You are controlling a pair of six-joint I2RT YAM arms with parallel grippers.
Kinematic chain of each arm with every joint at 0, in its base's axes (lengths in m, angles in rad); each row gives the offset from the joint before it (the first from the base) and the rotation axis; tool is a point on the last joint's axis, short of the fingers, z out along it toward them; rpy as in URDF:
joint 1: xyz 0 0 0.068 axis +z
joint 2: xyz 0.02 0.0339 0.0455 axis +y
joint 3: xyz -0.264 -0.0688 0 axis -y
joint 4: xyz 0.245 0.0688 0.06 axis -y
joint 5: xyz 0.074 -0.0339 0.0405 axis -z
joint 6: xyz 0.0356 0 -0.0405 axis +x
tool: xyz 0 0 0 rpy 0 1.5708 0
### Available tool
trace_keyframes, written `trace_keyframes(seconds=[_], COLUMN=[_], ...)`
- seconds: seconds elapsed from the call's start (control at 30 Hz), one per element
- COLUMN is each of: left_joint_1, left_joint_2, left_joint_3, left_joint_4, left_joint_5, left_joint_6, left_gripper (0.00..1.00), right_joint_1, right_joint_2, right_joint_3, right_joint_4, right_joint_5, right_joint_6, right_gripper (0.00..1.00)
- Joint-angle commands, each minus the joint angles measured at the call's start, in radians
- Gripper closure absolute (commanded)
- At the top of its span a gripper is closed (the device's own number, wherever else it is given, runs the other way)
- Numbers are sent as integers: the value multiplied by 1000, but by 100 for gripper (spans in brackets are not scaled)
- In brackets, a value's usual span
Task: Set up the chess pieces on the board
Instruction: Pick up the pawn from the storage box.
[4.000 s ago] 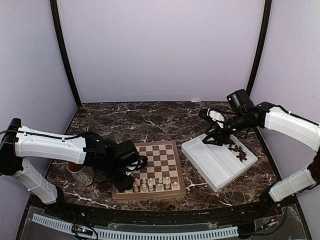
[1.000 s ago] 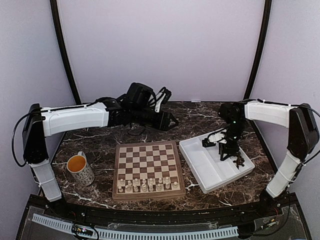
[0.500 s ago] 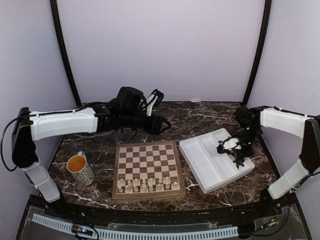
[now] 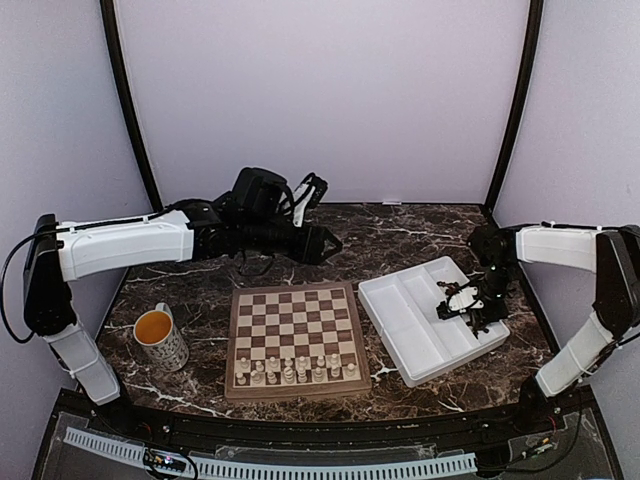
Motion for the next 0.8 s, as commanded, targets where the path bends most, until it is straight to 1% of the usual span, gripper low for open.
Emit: trace_keyframes(seconds=[0.0, 0.17, 0.53, 0.77], left_joint_1=[5, 4, 4, 5], left_joint_2=[15, 32, 36, 36], left_joint_3=[59, 77, 69, 59], left_joint_4=[-35, -47, -40, -22], left_joint_5=[-7, -6, -5, 4], left_joint_6=[-7, -10, -17, -27], left_gripper=[45, 45, 45, 44], right_joint_1=[-17, -17, -17, -17], right_joint_2=[2, 17, 38, 85], right_joint_3=[-12, -15, -44, -72], right_joint_4=[44, 63, 87, 130], right_joint_5=[5, 5, -10, 4], right_joint_6=[-54, -76, -125, -131], right_gripper=[73, 70, 57, 56])
